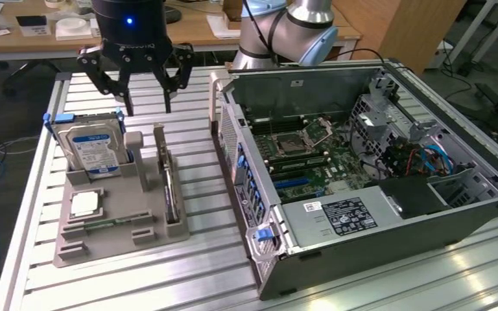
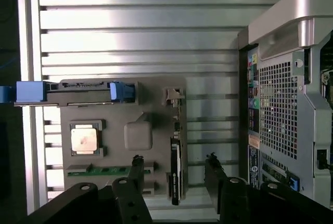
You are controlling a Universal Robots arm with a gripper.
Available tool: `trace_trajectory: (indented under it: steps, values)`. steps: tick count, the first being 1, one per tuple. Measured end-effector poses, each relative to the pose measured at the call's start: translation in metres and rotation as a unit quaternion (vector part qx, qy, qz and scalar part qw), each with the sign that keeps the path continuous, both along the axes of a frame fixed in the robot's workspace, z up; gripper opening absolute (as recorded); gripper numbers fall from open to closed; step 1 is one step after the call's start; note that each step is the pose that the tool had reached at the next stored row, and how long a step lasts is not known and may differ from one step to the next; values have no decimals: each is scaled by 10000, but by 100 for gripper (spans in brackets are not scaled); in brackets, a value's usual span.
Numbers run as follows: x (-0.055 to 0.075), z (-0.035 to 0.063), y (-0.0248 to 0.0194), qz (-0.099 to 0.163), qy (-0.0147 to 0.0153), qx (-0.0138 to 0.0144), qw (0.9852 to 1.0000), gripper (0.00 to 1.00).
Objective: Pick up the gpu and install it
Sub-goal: 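Pick up the gpu and move the gpu toward the slot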
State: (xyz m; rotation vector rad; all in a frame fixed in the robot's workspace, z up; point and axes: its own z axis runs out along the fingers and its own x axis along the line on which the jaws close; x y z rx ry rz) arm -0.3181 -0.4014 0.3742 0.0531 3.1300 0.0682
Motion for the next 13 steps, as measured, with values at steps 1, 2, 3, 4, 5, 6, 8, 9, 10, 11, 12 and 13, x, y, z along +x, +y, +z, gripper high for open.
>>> trace_trajectory:
  steps: [1, 2, 3, 4, 5, 6, 8, 9, 10, 11, 12, 13]
  values:
    - [0, -11, -25, 8, -1, 0, 10000, 59]
    - [0, -19, -64, 9, -1, 1, 10000, 59]
    - [0, -27, -105, 8, -1, 1, 10000, 59]
    - [0, -39, -138, 9, -1, 1, 10000, 59]
    - [1, -57, -161, 10, -2, 0, 10000, 59]
    - [1, -75, -167, 11, -2, 1, 10000, 59]
    - [0, -109, -168, 11, -1, 0, 10000, 59]
    - [0, -125, -168, 12, -1, -1, 10000, 59]
    - [0, -140, -168, 13, -1, -1, 10000, 59]
    - [0, -153, -169, 13, -1, -1, 10000, 59]
    - [0, -164, -170, 14, -1, -1, 10000, 59]
    - [0, -175, -172, 14, -1, -2, 10000, 59]
